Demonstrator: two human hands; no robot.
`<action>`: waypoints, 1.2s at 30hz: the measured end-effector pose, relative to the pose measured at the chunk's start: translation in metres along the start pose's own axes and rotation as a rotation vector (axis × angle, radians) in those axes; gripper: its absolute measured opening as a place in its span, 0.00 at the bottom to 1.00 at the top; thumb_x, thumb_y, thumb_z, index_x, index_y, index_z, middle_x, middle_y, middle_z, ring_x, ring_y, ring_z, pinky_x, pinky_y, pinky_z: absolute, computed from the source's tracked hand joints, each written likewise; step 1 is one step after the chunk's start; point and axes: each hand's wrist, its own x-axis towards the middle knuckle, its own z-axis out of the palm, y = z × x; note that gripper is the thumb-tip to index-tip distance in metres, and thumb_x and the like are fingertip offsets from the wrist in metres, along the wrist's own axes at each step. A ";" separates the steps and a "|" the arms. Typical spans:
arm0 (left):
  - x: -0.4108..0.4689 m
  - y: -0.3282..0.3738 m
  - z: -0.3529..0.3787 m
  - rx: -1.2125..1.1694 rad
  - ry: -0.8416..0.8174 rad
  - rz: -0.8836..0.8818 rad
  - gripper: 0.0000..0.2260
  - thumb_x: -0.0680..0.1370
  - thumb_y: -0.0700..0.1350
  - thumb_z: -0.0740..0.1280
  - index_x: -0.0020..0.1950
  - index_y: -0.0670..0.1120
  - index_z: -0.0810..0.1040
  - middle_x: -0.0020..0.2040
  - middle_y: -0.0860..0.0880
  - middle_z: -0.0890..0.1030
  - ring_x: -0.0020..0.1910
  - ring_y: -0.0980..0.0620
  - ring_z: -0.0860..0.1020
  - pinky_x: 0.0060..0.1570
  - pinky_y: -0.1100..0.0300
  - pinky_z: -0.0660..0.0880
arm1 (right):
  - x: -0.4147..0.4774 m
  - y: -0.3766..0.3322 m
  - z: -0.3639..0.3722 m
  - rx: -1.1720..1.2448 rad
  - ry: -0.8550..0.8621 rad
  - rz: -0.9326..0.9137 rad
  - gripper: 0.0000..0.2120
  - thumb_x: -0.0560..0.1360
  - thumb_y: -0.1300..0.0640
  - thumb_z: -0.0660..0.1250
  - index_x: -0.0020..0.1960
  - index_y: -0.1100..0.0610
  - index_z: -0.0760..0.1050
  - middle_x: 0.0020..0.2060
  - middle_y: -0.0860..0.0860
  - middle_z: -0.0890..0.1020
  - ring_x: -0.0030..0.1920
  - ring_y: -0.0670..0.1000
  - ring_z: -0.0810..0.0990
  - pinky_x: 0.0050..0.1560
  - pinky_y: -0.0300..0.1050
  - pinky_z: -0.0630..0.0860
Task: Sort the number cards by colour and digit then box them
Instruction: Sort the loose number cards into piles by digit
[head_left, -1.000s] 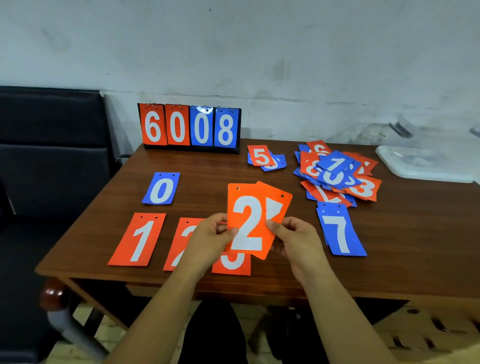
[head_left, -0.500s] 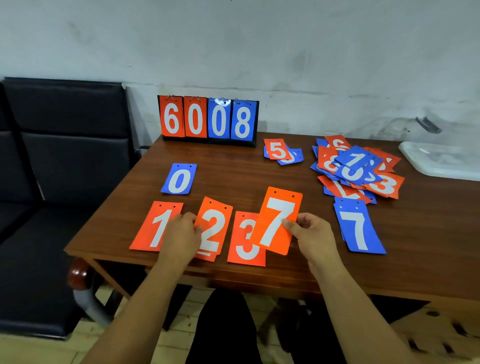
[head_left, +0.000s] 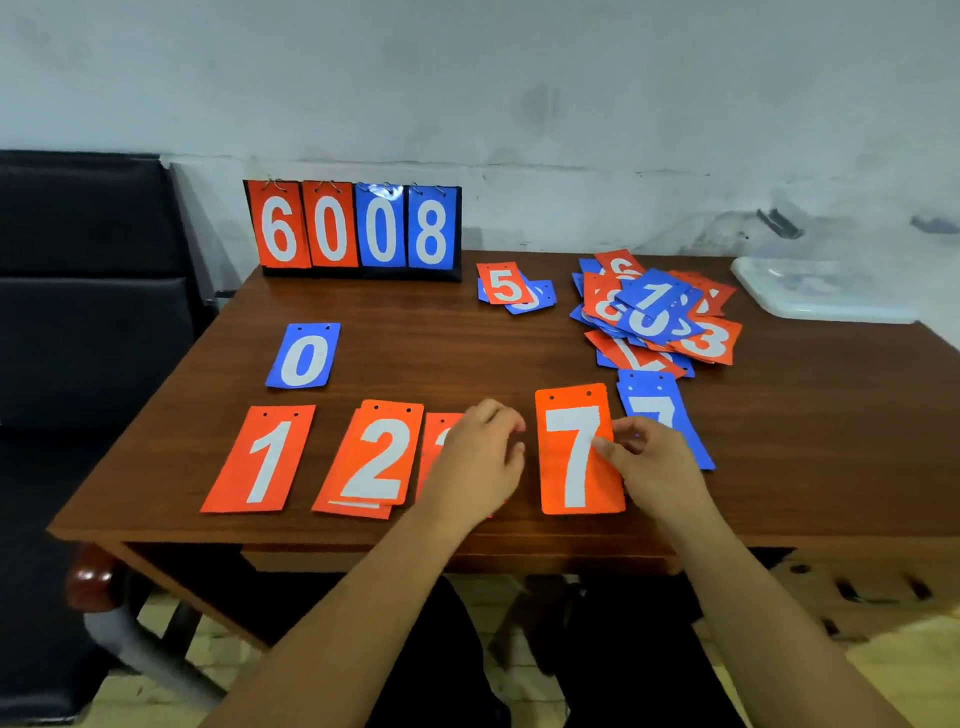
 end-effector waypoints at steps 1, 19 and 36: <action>0.008 0.009 0.009 -0.021 -0.014 0.027 0.09 0.78 0.42 0.66 0.58 0.46 0.78 0.57 0.48 0.76 0.58 0.50 0.74 0.59 0.54 0.73 | 0.000 0.006 -0.010 -0.004 0.028 0.012 0.15 0.76 0.51 0.70 0.60 0.53 0.76 0.61 0.52 0.78 0.57 0.50 0.76 0.52 0.45 0.73; 0.133 0.073 0.113 0.206 -0.470 0.298 0.21 0.82 0.48 0.62 0.75 0.49 0.68 0.76 0.49 0.67 0.74 0.49 0.65 0.72 0.51 0.63 | -0.010 0.083 -0.096 -0.195 0.207 0.114 0.05 0.71 0.58 0.68 0.36 0.55 0.75 0.33 0.49 0.80 0.36 0.52 0.79 0.34 0.42 0.73; 0.159 0.059 0.088 -0.102 -0.196 0.143 0.11 0.79 0.45 0.66 0.62 0.50 0.77 0.62 0.52 0.76 0.62 0.55 0.74 0.58 0.64 0.67 | 0.077 0.055 -0.118 -0.400 0.319 0.017 0.17 0.75 0.50 0.68 0.61 0.55 0.72 0.58 0.52 0.74 0.49 0.47 0.72 0.45 0.43 0.71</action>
